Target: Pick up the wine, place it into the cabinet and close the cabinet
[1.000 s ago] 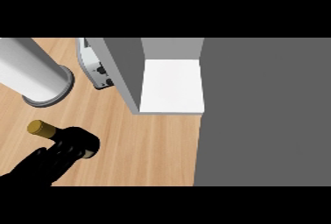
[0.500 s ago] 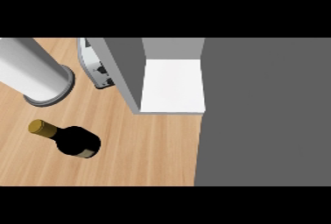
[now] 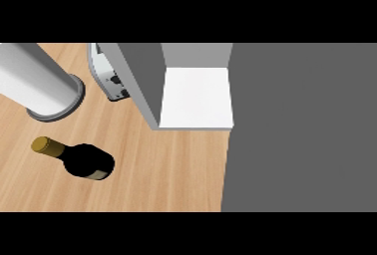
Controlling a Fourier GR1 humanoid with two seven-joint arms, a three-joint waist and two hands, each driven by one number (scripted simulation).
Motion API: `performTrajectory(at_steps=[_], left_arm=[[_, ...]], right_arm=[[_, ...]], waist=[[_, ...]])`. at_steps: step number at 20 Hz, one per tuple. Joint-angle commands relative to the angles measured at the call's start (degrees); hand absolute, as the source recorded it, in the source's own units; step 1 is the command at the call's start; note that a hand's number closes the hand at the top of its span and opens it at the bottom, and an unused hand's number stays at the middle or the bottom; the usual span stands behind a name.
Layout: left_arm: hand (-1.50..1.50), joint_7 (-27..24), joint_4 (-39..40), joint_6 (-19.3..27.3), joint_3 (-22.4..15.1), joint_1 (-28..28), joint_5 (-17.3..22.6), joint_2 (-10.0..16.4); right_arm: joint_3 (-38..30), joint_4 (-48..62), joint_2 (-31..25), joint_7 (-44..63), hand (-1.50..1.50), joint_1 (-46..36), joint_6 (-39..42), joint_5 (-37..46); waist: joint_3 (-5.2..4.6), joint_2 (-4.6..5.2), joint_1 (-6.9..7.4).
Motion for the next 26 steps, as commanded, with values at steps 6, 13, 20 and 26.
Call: performTrajectory(at_steps=[6,13,20,26], left_arm=[[-1.50,4.8,5.6,0.3,6.7,-2.1,5.7,1.6],[-1.50,8.4,13.8,0.0,9.7,-8.7,8.1,2.6],[-1.50,12.1,19.0,2.8,10.0,-14.8,7.8,4.1],[-1.50,14.0,26.8,2.8,3.9,-22.8,-0.4,0.7]], right_arm=[[-0.3,-10.9,-0.3,11.0,-1.50,-3.2,-4.4,-1.0],[-0.8,-9.2,0.4,9.1,-1.50,-3.4,-3.7,-0.8],[-0.6,-10.2,0.5,11.0,-1.50,-3.8,-3.8,-0.6],[-5.8,-6.4,-0.7,12.6,-1.50,-9.6,-3.7,-4.6]], waist=[[-0.05,-0.05,-0.24],[-0.02,0.01,-0.51],[-0.01,0.00,-0.53],[-0.03,0.17,-0.73]])
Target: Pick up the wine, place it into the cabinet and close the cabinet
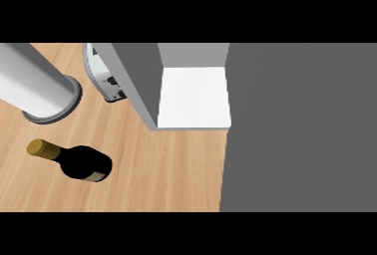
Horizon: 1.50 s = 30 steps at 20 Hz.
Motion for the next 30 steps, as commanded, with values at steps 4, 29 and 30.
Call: performTrajectory(at_steps=[4,29,30], left_arm=[[-1.50,2.7,9.5,-5.8,-3.4,-4.3,-6.0,-3.2],[-1.50,-14.1,42.4,-22.6,2.0,-22.4,-45.7,-18.4],[-1.50,-13.7,36.8,-22.0,0.5,-18.2,-44.4,-19.7]], right_arm=[[0.0,-8.2,1.1,2.5,-1.50,2.3,-0.9,-2.5],[-0.1,-9.8,1.0,8.8,-1.50,-1.5,-0.7,-2.9],[-1.4,-8.8,1.5,7.3,-1.50,-1.2,-0.3,-4.3]], waist=[[-0.02,-0.03,0.00],[-0.10,0.13,-0.33],[-0.03,-0.01,0.26]])
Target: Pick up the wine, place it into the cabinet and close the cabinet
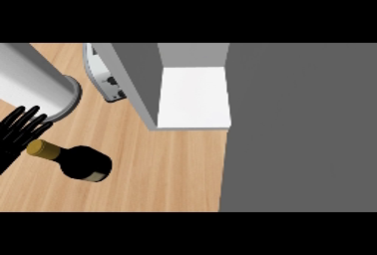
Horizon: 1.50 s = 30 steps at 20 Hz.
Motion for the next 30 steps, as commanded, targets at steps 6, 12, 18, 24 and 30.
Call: performTrajectory(at_steps=[6,12,18,24,30], left_arm=[[-1.50,-7.9,9.5,-4.4,1.2,-4.6,-11.9,-2.1],[-1.50,-15.9,12.8,-7.8,0.2,-4.7,-21.2,-4.2],[-1.50,-18.6,15.5,-6.5,-0.3,-5.4,-23.8,-3.9],[-1.50,-26.3,17.9,-7.4,-0.7,-4.8,-29.8,-3.4],[-1.50,-31.7,21.5,-5.4,-2.5,-5.7,-34.3,-3.8]], right_arm=[[-3.7,-8.4,0.2,2.4,-1.50,3.0,0.8,-7.4],[-2.5,-5.6,0.4,4.6,-1.50,-1.5,-0.3,-5.1],[0.6,-8.1,2.0,4.8,-1.50,0.5,-0.6,-2.5],[0.0,-7.8,2.4,3.0,-1.50,2.5,0.7,-3.8],[0.2,-7.3,2.3,4.3,-1.50,0.3,0.4,-2.2]], waist=[[0.01,0.02,-0.25],[-0.05,0.09,-0.08],[-0.02,-0.01,0.03],[-0.04,0.01,-0.22],[-0.08,0.08,-0.23]])
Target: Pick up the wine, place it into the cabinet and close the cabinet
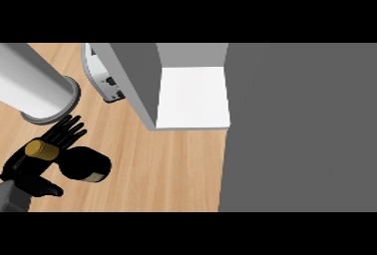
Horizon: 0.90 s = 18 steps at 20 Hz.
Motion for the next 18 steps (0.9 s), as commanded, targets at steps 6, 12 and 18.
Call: performTrajectory(at_steps=[6,12,18], left_arm=[[-1.50,-13.8,4.0,-4.1,-3.9,0.7,-6.2,-0.1],[-1.50,-16.1,11.2,-1.9,-5.1,-4.0,-7.3,0.8],[-1.50,-18.1,9.7,-1.2,-7.4,-1.5,-6.3,-0.3]], right_arm=[[3.9,-7.2,1.7,2.4,-1.50,1.5,-0.9,0.1],[0.1,-6.3,0.4,3.3,-1.50,-0.5,-0.5,-3.7],[0.4,-7.9,0.6,3.8,-1.50,0.2,-0.5,-3.3]], waist=[[-0.05,-0.05,0.02],[-0.11,0.22,-1.00],[-0.03,-0.06,-0.43]])
